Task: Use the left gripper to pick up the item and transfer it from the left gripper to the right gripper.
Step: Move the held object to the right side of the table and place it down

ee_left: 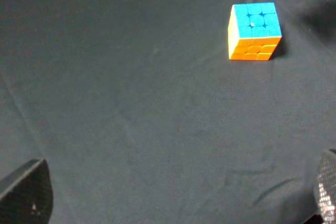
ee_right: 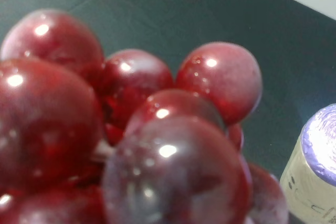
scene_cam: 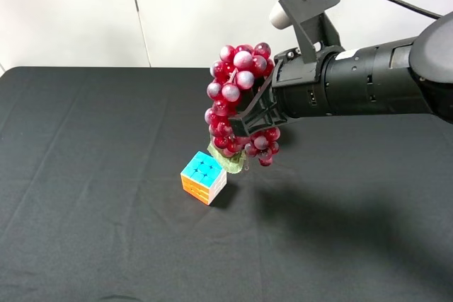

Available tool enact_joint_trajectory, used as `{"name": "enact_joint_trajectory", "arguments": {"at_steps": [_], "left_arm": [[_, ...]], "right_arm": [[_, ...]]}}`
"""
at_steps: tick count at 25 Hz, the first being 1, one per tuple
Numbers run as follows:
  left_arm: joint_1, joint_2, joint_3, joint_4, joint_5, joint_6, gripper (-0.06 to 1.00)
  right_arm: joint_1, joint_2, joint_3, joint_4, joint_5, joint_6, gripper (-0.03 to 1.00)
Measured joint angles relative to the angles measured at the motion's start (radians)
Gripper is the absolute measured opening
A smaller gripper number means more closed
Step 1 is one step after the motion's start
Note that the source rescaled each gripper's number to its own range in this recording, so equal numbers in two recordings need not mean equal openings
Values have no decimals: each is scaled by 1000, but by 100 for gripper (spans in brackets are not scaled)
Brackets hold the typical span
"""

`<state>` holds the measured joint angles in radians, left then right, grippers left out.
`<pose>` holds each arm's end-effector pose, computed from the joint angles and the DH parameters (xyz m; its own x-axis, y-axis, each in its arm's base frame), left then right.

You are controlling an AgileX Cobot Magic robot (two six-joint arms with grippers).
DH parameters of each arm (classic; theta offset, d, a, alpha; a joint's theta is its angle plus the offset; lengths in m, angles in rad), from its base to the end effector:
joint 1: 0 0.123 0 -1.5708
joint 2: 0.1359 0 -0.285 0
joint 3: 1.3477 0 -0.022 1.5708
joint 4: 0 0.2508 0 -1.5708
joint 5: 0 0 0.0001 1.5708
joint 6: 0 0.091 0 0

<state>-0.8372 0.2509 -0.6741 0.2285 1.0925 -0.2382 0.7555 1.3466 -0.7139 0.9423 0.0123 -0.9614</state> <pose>0.0264 -0.0019 0.3239 -0.4395 0.2956 -0.8482 0.5615 0.8274 -0.0026 0.2018 0.1914 0.2477 -0.3689 -0.3737 -0.8510 -0.6990 0.7151 -0.0111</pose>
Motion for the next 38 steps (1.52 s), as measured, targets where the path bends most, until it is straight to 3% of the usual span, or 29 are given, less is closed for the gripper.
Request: {"name": "enact_joint_trajectory", "arguments": {"at_steps": [10,31,33,38], "left_arm": [[0,-253,147,-142,30,110,100],[1,-260,178,-139,-28,130,100],[29,-260,178,-139,-28,131,100],[206,-260,178,-139,-28,133,100]], "right_arm": [[0,0,0,0,0,0,0],[0,0,0,0,1,7,0],[0,0,0,0,1,17,0],[0,0,0,0,1,26,0]]}}
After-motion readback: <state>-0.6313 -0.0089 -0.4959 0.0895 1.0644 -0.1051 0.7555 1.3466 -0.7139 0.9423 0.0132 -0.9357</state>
